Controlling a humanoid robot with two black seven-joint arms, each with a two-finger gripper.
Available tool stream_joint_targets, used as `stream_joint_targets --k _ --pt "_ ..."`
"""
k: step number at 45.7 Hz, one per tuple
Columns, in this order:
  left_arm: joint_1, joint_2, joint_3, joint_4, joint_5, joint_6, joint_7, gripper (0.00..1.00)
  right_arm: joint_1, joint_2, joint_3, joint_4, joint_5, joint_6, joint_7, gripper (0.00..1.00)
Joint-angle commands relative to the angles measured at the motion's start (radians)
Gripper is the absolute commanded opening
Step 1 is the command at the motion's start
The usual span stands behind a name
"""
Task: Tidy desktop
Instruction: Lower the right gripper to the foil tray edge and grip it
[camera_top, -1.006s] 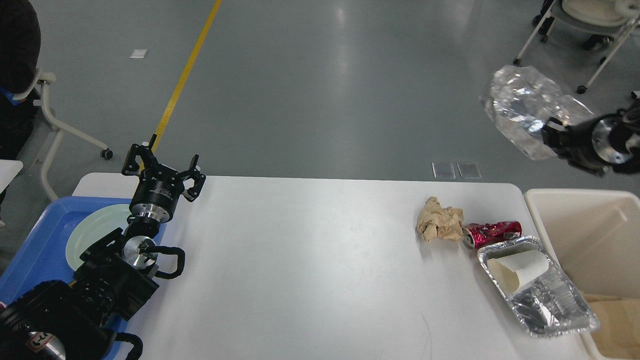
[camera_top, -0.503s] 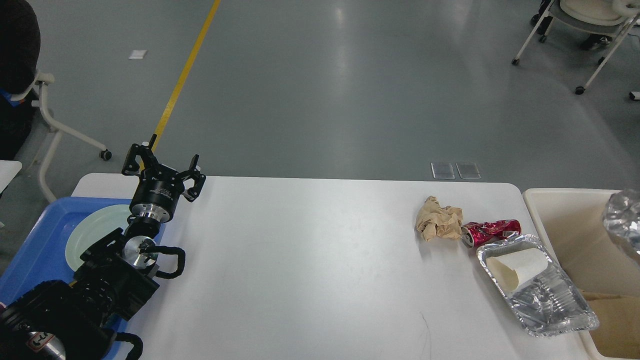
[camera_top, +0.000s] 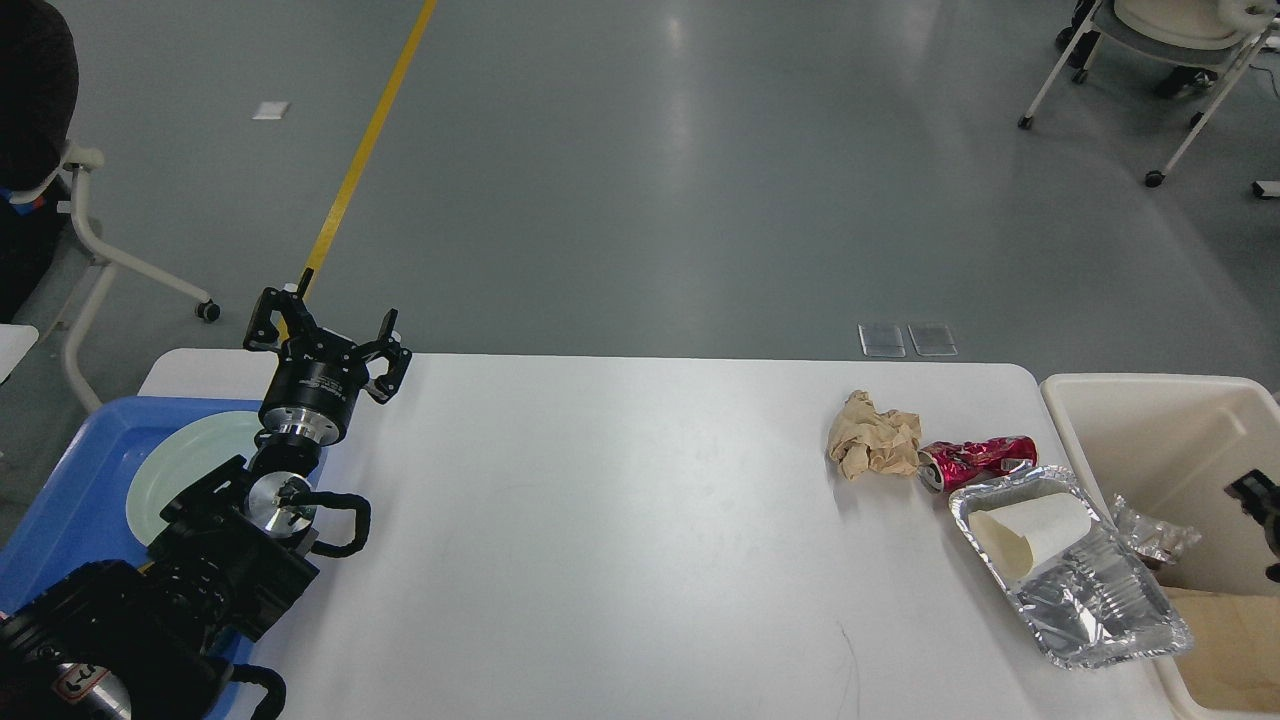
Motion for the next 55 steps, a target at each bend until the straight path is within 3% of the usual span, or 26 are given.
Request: stream_joint_targets --k 1,8,17,30,38,45,55 --pt "0.0 0.0 0.0 0.0 0.0 0.0 0.0 0.97 0.256 0.062 -0.199 0.085 0.0 0.089 0.001 1.0" --pt "0.0 -0.001 0.0 0.0 0.0 0.0 0.0 0.97 0.551 0.193 -0.43 0.222 0.005 0.198 0.003 1.0" --pt "0.002 0.0 0.0 0.0 0.0 0.0 0.0 0.97 0.814 0.279 -0.516 0.409 0.022 0.347 0.001 1.0" --pt "0.0 0.0 0.0 0.0 0.0 0.001 0.0 0.97 1.18 0.309 -0.513 0.691 0.046 0.786 0.001 1.0" --pt "0.0 0.0 0.0 0.0 0.0 0.001 0.0 0.97 1.078 0.261 -0.526 0.68 0.051 0.811 -0.003 1.0" --pt "0.0 0.0 0.0 0.0 0.0 0.001 0.0 0.97 0.868 0.116 -0.526 0.573 0.052 0.72 -0.006 1.0" --pt "0.002 0.0 0.0 0.0 0.0 0.001 0.0 0.97 0.598 -0.113 -0.497 0.545 0.054 0.703 -0.005 1.0"
